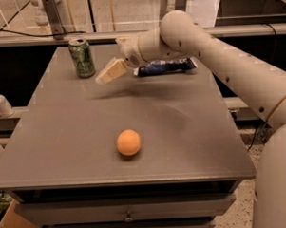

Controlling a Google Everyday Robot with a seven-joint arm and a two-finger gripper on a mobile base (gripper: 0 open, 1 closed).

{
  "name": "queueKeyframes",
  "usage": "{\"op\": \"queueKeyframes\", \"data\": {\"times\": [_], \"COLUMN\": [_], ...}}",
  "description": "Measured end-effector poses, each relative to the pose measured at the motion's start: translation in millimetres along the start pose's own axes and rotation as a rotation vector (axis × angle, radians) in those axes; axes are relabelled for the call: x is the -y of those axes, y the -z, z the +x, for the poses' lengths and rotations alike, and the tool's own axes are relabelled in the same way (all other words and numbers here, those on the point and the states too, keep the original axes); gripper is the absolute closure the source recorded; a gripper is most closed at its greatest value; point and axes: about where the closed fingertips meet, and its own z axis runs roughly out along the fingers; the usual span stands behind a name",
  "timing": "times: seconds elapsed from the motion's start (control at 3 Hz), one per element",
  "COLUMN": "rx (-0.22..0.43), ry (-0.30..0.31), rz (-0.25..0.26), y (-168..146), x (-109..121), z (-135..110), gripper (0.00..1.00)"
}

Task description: Knock green can over

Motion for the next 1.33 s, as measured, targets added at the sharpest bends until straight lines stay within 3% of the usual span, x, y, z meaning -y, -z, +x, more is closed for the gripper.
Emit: {"op": "queueKeyframes", "data": {"times": [0.67, 1.33], "rx": [0.085, 0.196], "ry": [0.025, 0.067], "rz": [-0.074, -0.129], "y": [-48, -64], "x": [6, 4], "z": [-20, -50], "gripper": [0.0, 0.0]}}
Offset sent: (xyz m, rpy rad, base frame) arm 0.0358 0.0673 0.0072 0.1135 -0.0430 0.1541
